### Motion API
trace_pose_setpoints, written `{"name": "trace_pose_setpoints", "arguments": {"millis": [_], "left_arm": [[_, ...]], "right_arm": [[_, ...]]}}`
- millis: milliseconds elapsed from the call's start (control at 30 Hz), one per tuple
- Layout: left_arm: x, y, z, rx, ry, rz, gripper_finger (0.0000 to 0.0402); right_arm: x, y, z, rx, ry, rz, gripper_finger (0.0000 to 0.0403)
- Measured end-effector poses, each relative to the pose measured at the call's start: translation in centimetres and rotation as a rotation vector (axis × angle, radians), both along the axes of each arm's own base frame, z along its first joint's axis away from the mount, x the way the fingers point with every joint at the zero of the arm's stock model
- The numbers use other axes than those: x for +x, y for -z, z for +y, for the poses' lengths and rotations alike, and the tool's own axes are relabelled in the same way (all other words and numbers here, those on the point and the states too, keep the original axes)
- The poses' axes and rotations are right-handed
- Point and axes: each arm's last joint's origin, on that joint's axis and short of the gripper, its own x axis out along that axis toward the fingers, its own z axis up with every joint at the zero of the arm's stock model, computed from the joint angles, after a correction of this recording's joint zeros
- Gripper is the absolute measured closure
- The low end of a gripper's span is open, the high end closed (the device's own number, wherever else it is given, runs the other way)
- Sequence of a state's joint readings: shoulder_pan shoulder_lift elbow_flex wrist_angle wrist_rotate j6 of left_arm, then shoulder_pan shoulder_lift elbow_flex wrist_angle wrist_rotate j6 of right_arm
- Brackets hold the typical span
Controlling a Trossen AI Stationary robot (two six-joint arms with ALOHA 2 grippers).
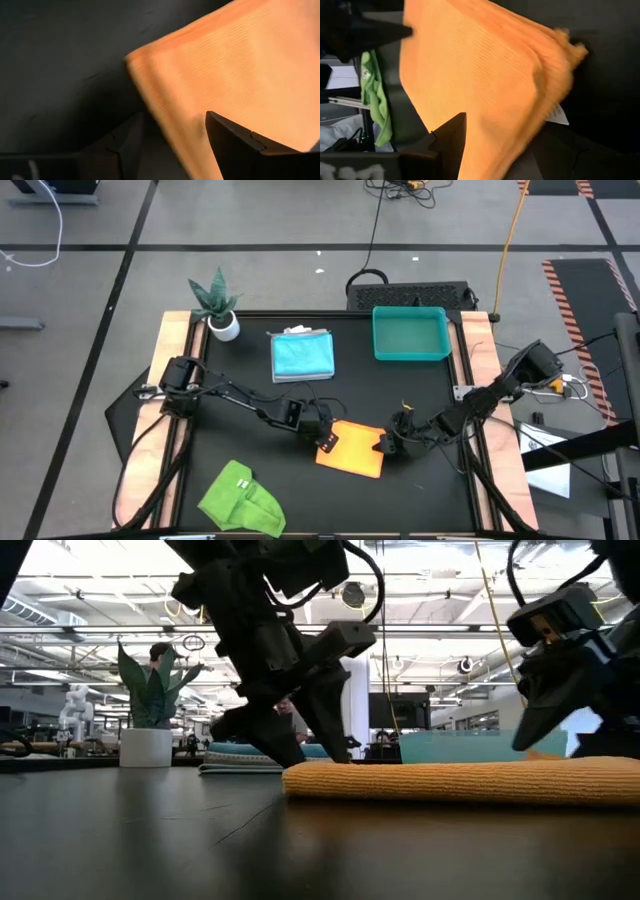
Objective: Fold microfiber towels
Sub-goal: Stack the yellow microfiber towel on the blue microfiber towel
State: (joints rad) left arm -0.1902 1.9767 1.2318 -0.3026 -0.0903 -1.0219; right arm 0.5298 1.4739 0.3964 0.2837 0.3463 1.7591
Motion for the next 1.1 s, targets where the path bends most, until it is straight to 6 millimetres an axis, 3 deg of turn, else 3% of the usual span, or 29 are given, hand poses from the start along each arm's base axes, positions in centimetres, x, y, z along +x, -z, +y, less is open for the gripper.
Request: {"name": "trace_pose_setpoints", "arguments": {"millis": [233,400,567,767,967,1100], "left_arm": [[0.5,1.3,-0.2,0.005,0.0,-0.006,0.019],[0.6,1.4,-0.4,0.015,-0.005,-0.01,0.0201],[0.5,1.5,-0.6,0.035,0.001,-0.014,0.0268],[0.8,1.5,-0.7,0.068,0.012,-0.05,0.0383],[1.0,0.9,-0.8,0.064,0.035,-0.088,0.0394],[0.6,-1.6,-0.7,0.069,0.049,-0.146,0.0395]], "right_arm": [[0.3,0.8,-0.6,-0.065,-0.009,0.023,0.0231],[0.4,0.8,-0.7,-0.113,-0.015,0.019,0.0306],[0.5,0.8,-0.9,-0.153,-0.042,0.011,0.0389],[0.5,0.7,-1.0,-0.166,-0.046,0.009,0.0397],[0.7,0.1,-0.9,-0.174,-0.069,-0.031,0.04],[0.5,-0.8,-1.4,-0.206,-0.077,-0.056,0.0401]]}}
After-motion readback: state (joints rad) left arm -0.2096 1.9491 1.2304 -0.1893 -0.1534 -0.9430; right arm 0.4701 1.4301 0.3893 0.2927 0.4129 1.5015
